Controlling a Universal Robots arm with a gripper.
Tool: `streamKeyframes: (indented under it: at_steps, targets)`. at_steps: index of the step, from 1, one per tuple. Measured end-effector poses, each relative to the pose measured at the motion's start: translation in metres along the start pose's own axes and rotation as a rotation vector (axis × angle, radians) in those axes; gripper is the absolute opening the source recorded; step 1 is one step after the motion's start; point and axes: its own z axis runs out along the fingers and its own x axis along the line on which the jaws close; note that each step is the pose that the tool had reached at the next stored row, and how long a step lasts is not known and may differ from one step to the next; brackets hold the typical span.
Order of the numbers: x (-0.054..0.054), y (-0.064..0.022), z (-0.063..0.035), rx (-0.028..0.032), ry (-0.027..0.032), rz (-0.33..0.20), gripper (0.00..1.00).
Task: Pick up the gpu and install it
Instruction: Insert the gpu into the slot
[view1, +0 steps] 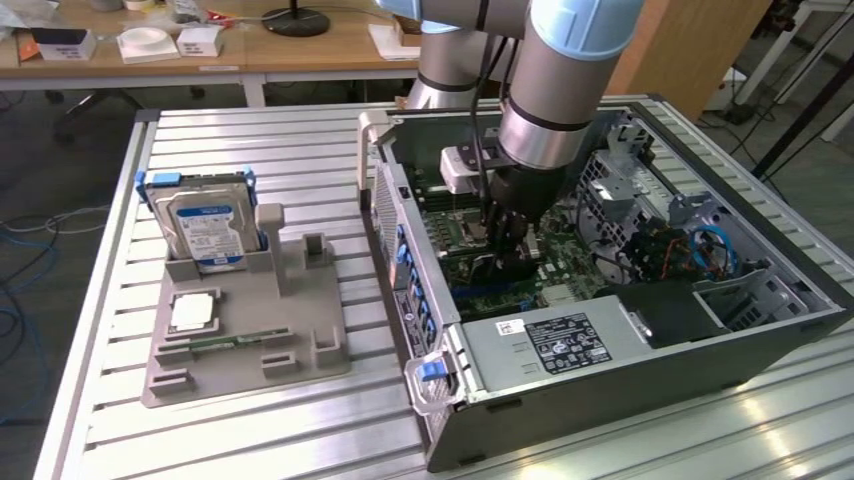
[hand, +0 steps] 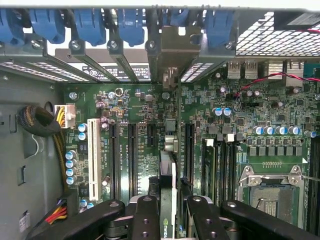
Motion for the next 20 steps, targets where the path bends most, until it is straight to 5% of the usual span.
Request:
streamKeyframes:
  at_steps: [20]
  targets:
    - [-0.0001, 0.0000, 0.0085, -0.0001, -0.0003, 0.000, 0.26]
